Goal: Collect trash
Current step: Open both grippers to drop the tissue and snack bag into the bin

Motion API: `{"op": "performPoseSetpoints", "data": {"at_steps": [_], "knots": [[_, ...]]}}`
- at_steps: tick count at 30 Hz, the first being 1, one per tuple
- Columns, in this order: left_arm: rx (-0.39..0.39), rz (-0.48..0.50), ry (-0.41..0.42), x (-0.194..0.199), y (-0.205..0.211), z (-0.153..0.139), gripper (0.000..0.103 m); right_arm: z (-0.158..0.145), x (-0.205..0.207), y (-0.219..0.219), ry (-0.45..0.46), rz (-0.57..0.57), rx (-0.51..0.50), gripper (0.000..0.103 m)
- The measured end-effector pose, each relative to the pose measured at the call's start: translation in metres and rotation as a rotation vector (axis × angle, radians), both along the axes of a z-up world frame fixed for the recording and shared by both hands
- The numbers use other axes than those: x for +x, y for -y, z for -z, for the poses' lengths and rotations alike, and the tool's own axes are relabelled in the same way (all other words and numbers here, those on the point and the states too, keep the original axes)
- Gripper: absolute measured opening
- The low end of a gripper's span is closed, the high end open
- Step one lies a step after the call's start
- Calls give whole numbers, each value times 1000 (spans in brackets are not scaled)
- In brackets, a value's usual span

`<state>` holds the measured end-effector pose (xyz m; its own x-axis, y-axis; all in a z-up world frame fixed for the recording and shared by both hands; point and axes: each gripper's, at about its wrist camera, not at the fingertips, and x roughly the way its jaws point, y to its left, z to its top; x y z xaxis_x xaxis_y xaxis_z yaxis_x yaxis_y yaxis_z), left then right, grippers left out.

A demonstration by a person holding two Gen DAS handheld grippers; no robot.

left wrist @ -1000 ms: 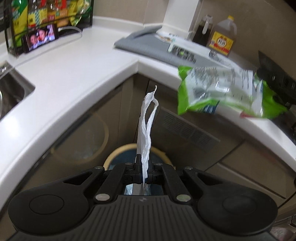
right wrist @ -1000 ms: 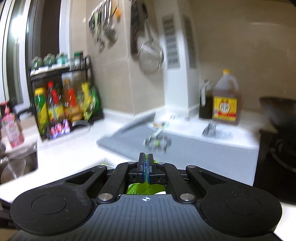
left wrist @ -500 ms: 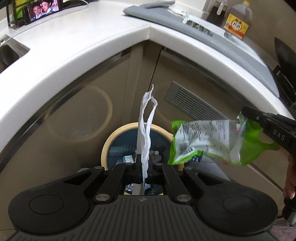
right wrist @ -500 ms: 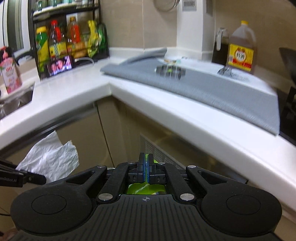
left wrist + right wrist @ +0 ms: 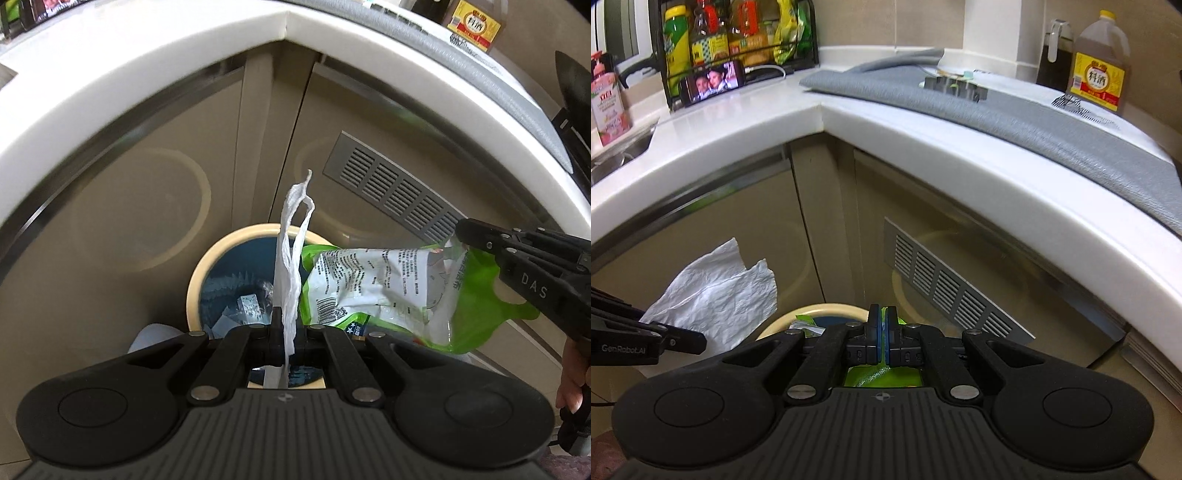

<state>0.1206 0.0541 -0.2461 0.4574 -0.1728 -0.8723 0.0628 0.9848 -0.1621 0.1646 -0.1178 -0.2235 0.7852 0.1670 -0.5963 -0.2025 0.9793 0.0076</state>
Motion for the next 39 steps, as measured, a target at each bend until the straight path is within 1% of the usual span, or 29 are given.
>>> {"op": "performPoseSetpoints", "data": {"at_steps": [10,17,23,35,36,37,39], "knots": [[-18,-8,-71,20,6,30,1,25,22,-11,-72,-6,-44,2],[17,12,-119,32,10,48,1,46,36,-13,-136,5,-50,2],[36,23,-174,39,12,68,1,60,46,-17,-176,11,-53,2],[85,38,-231,60,18,100,1,71,61,-28,-203,2,-84,2],[92,42,-238,61,19,103,3,73,63,-30,-207,3,-90,2],[101,45,-243,63,20,106,6,75,64,-30,-215,4,-94,2],[104,41,-248,63,19,106,32,77,67,-29,-224,14,-93,3]]}}
